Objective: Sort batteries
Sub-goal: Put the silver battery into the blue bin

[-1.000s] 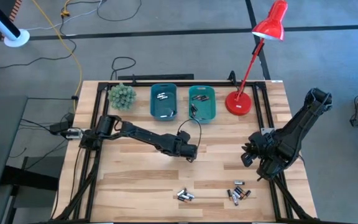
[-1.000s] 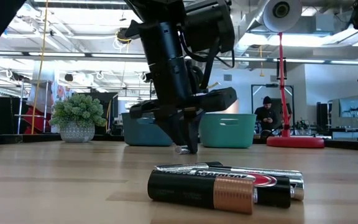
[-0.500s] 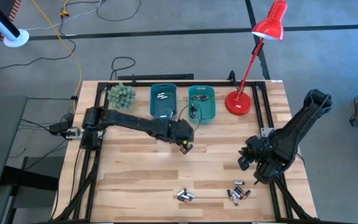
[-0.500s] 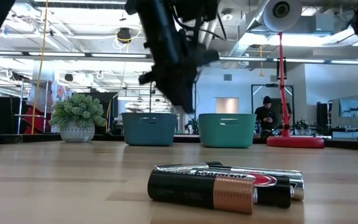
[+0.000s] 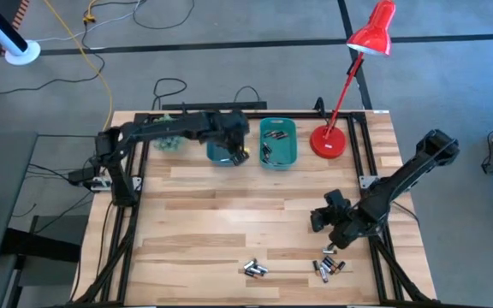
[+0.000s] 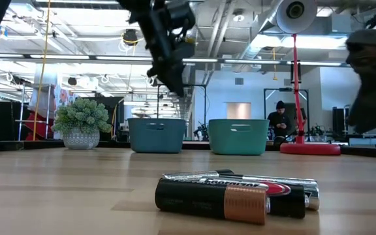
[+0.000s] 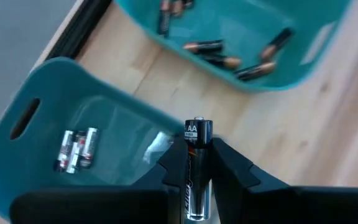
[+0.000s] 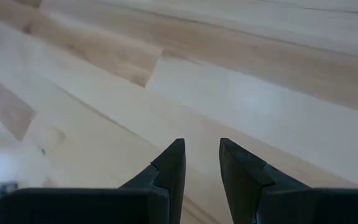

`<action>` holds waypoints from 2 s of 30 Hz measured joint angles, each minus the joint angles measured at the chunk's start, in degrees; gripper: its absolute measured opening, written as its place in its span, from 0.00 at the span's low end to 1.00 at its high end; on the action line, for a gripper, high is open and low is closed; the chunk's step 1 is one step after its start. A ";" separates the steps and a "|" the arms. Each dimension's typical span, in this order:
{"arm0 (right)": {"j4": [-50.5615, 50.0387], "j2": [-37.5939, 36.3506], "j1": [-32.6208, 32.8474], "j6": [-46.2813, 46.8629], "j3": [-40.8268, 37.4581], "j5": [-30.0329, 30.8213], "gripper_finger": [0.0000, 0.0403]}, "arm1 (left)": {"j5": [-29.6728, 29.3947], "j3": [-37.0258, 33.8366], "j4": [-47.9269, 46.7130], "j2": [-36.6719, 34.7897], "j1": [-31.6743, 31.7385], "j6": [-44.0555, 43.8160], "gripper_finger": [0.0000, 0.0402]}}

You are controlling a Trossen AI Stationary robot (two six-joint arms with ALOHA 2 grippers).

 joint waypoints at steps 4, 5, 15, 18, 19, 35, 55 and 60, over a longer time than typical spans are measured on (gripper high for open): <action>2.28 3.39 -2.51 0.03 1.89 -0.01 0.29 | 5.37 -4.59 3.37 0.07 5.89 4.28 0.10; 3.02 4.22 -3.14 0.04 2.31 -0.01 0.29 | 7.07 -5.63 4.15 0.09 7.34 5.28 0.10; 4.06 9.60 -10.53 0.02 6.40 -0.14 0.29 | 14.89 -11.60 10.89 2.17 16.34 15.98 0.10; 4.02 10.07 -12.48 -0.08 7.12 -0.12 0.29 | 15.51 -11.76 10.26 5.00 16.58 18.96 0.10; 4.06 10.07 -13.01 -0.35 7.26 -0.14 0.29 | 16.19 -11.76 10.45 5.81 16.54 19.50 0.10; 4.85 10.07 -17.33 -1.78 8.62 -0.13 0.29 | 14.33 -11.44 11.38 6.91 16.19 20.06 0.29; 4.67 9.45 -18.24 -11.89 8.62 -6.30 0.29 | 12.98 -3.92 0.83 6.99 15.79 17.46 0.31; 2.98 5.25 -17.73 -14.16 8.62 -11.93 0.29 | 12.88 2.69 -4.54 6.91 13.64 10.10 0.31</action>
